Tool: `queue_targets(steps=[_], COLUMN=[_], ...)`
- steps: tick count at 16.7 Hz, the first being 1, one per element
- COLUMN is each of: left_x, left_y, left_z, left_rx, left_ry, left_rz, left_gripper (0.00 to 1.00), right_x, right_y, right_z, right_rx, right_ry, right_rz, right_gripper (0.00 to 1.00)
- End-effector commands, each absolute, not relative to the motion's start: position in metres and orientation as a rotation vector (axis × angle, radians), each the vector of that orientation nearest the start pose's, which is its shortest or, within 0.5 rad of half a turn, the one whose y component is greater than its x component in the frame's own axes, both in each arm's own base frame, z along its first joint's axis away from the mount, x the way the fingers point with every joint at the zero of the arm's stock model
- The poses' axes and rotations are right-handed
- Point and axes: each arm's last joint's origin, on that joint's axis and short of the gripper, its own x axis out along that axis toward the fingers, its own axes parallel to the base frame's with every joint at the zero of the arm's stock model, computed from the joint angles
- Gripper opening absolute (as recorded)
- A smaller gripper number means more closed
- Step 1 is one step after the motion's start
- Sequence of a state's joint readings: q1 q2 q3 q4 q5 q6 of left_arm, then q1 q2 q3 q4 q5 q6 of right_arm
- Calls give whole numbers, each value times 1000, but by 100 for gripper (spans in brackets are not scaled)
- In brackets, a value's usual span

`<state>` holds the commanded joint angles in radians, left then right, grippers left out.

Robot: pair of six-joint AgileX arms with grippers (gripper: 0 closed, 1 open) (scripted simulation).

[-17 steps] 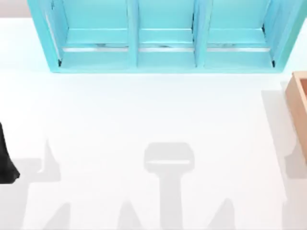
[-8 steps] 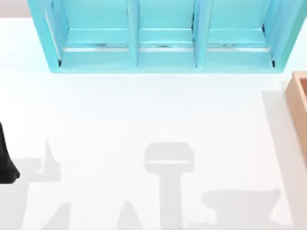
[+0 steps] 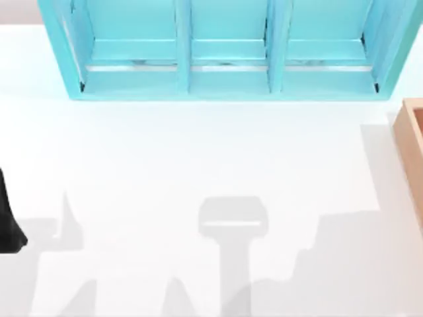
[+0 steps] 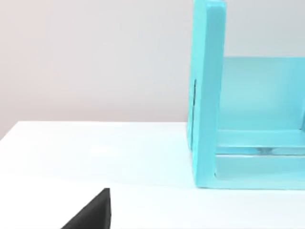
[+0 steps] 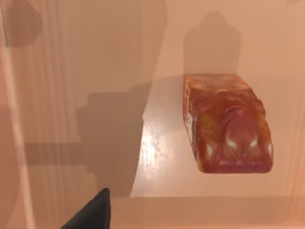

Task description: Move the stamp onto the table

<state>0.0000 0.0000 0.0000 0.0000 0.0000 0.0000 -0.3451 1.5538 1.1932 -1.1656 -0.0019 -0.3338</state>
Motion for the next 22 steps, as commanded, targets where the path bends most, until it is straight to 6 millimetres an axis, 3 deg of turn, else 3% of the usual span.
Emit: queue_targets(steps=[9,12,18,22], left_x=[106,106,106,106], left_y=[-1,-1,-1,-1], left_z=[160,160,160,160], left_rx=[0,0,0,0], left_ry=[0,0,0,0], left_rz=[0,0,0,0], left_gripper=[100,100,100,100], right_x=[267,266,268,268], right_y=[-96,-95,-97,-97], right_z=[228,208,145,132], right_rx=[8,11,10,11], right_ry=[1569,1572,1567,1571], right_rz=[-5,-6,-8,-7], right_gripper=[100,100,100,100])
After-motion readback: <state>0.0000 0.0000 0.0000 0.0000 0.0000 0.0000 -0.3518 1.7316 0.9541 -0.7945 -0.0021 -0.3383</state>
